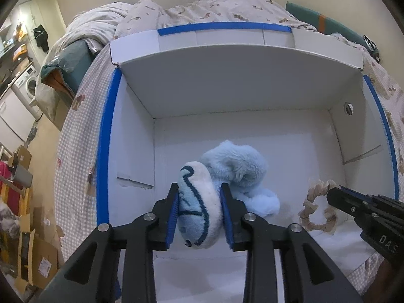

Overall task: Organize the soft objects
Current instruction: 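Lower both held items into the box and open both grippers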

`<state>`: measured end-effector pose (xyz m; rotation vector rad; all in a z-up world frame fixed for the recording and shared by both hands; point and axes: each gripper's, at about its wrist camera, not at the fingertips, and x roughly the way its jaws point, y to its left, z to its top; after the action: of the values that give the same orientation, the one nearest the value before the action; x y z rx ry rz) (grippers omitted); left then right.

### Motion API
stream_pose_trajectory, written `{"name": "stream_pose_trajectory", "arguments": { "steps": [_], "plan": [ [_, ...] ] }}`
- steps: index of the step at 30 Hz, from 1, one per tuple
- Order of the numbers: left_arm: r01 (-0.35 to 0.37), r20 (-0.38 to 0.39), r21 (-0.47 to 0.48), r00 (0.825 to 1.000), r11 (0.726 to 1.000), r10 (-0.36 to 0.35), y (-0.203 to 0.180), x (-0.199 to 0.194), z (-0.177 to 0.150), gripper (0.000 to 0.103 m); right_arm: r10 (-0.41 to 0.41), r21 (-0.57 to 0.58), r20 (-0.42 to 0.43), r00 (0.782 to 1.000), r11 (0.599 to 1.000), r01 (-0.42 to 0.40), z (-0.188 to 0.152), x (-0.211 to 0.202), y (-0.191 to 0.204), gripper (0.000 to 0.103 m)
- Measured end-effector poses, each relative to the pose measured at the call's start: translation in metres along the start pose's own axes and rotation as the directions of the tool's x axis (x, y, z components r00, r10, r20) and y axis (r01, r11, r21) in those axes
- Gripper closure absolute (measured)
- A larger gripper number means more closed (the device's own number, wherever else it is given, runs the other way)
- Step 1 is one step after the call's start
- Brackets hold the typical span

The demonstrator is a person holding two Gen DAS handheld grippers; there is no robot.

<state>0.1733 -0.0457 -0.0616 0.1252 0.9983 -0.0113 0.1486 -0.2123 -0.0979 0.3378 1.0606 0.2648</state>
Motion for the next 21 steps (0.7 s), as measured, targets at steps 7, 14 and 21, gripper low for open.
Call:
{"name": "stream_pose_trajectory", "arguments": {
  "steps": [7, 14, 21],
  "plan": [
    [-0.016, 0.069, 0.060, 0.998, 0.998, 0.012, -0.012, -0.014, -0.003, 0.037, -0.020, 0.006, 0.060, 0.998, 1.000, 0.020, 0.000, -0.008, -0.001, 0.035],
    [-0.006, 0.075, 0.028, 0.997, 1.000, 0.004, -0.006, -0.016, 0.000, 0.034, -0.037, 0.009, 0.105, 0.994, 0.999, 0.036, 0.005, -0.016, -0.004, 0.021],
    [0.056, 0.087, -0.031, 0.995, 0.998, -0.053, -0.001, -0.025, 0.007, 0.033, -0.030, 0.005, 0.133, 0.991, 1.000, 0.030, 0.006, -0.023, 0.000, 0.007]
  ]
}}
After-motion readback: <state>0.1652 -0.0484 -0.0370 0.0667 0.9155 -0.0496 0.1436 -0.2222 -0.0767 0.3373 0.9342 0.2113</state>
